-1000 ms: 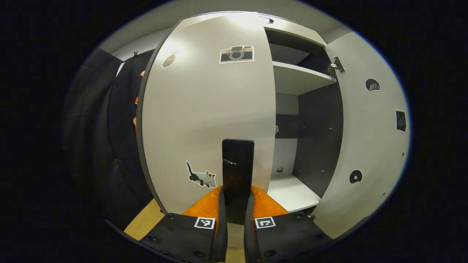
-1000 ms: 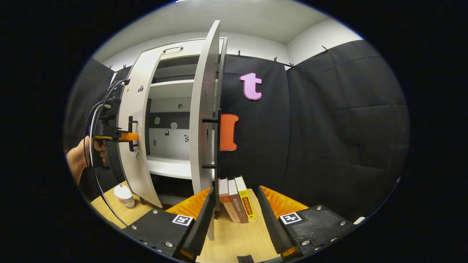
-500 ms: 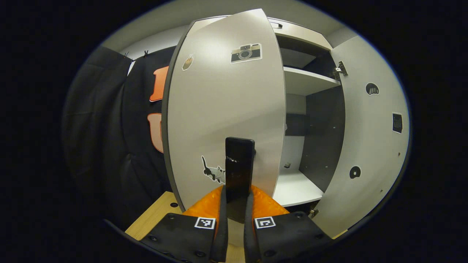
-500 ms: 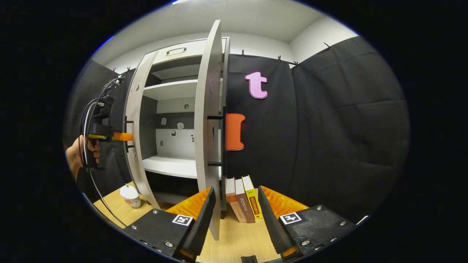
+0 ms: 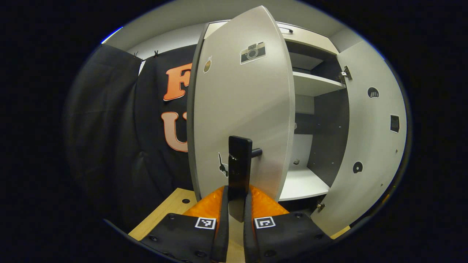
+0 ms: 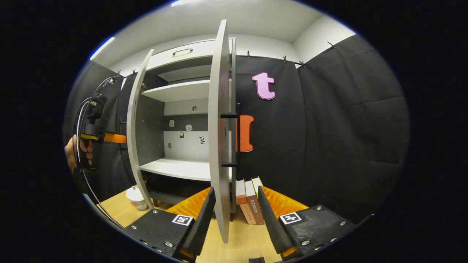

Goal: Open the right door of the double-door shoe cabinet with the right hand, and open the left door with the left hand.

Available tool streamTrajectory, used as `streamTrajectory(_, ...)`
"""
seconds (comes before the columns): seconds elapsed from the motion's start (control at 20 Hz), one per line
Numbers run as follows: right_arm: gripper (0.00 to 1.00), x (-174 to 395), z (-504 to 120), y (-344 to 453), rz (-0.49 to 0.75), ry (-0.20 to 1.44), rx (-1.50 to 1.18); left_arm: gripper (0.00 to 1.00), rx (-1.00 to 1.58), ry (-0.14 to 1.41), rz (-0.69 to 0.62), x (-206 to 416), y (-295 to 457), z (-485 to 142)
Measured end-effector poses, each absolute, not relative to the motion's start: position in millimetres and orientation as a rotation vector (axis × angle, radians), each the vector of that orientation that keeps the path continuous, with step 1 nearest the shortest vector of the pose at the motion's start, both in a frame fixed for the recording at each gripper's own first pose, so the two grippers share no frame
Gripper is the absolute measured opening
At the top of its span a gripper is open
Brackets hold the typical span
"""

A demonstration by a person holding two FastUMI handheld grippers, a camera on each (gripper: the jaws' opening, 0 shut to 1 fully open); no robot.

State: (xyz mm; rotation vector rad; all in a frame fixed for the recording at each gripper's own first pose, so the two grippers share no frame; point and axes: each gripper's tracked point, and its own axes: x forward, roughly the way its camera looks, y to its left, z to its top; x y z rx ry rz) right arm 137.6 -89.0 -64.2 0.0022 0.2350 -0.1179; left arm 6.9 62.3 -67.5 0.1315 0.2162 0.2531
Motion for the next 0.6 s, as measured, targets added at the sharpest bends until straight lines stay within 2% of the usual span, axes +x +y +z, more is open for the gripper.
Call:
streamTrajectory(0.1, 0.71, 142, -63, -87, -0.106, 0.225, 0.001, 0.18, 0.152, 0.209, 0.264, 2, 67, -66)
streamTrajectory(0.35, 0.72, 144, -66, -77, -0.079, 0.236, 0.010, 0.17, 0.167, 0.199, 0.290, -10, 85, -61)
streamTrajectory(0.6, 0.72, 147, -68, -69, -0.048, 0.242, 0.000, 0.17, 0.301, 0.171, 0.343, -24, 106, -55)
